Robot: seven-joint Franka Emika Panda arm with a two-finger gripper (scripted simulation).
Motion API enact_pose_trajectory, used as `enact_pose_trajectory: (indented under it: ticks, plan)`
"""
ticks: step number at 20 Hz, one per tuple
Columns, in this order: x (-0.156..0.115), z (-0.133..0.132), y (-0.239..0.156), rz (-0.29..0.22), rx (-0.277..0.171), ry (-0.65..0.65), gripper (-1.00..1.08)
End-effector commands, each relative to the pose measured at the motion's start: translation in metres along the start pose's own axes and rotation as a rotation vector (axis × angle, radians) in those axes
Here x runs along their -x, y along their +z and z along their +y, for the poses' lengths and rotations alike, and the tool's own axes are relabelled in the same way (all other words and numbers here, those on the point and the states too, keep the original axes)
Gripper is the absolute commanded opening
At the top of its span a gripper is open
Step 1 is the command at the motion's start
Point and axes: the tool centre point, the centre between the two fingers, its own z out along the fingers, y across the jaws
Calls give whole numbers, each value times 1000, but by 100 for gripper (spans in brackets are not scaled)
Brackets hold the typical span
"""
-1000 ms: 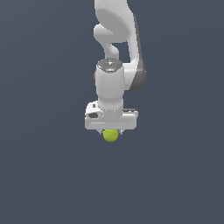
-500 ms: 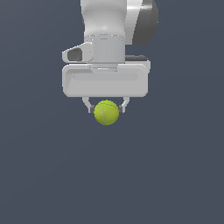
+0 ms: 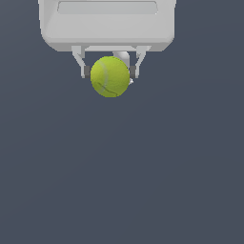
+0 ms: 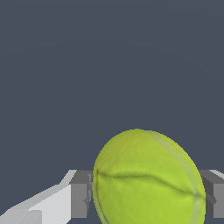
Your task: Pick up the object and move it to a goal position.
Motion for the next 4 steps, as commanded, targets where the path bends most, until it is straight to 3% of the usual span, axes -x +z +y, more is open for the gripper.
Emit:
enact_pose_trajectory:
  ticks: [1, 4]
  plan:
    - [-7, 1, -12, 20, 0, 0, -100]
    - [-9, 1, -15, 25, -1, 0, -100]
